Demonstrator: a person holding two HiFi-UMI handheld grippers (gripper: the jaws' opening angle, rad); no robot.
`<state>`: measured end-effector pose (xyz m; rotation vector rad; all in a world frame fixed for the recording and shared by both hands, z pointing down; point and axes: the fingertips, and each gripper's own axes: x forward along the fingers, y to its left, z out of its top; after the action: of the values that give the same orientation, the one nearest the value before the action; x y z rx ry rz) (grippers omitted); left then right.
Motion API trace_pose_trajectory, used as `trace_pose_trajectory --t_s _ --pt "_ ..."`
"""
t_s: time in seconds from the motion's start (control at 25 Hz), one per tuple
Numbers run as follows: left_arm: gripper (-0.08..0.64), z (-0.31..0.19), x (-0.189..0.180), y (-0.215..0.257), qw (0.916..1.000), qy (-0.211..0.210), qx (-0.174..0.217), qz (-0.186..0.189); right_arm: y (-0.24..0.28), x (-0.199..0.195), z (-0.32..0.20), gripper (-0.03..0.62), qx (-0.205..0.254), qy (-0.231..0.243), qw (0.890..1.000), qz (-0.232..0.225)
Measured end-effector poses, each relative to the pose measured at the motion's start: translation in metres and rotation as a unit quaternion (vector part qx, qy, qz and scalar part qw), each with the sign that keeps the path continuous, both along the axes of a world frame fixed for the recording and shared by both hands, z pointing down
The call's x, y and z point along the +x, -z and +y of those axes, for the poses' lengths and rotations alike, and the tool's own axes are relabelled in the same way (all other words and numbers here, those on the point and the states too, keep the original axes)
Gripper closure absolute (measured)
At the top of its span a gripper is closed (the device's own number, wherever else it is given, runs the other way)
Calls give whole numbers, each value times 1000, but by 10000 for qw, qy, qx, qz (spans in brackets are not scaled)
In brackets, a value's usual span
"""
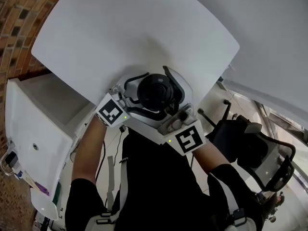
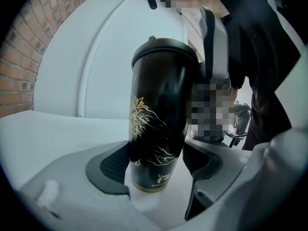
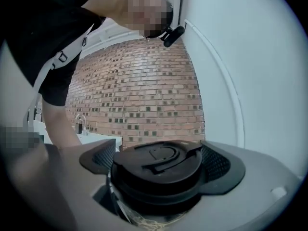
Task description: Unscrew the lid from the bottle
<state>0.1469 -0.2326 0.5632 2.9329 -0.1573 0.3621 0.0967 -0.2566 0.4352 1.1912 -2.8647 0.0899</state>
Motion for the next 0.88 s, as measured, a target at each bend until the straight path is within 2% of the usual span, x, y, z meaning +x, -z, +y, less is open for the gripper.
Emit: trace_pose_trajectory --t_s 0.24,0.44,0.6,0.88 --pt "212 -1 2 1 10000 17 12 35 -10 2 -1 110 -105 201 9995 238" --pt "212 -1 0 0 10000 8 42 68 -12 -2 4 106 -206 1000 9943 291" --pt "212 -2 0 2 9999 -10 68 101 -11 -5 10 103 -214 1713 9846 274" --pt "212 0 1 1 9999 -83 33 69 -14 -7 20 101 -402 2763 9589 501"
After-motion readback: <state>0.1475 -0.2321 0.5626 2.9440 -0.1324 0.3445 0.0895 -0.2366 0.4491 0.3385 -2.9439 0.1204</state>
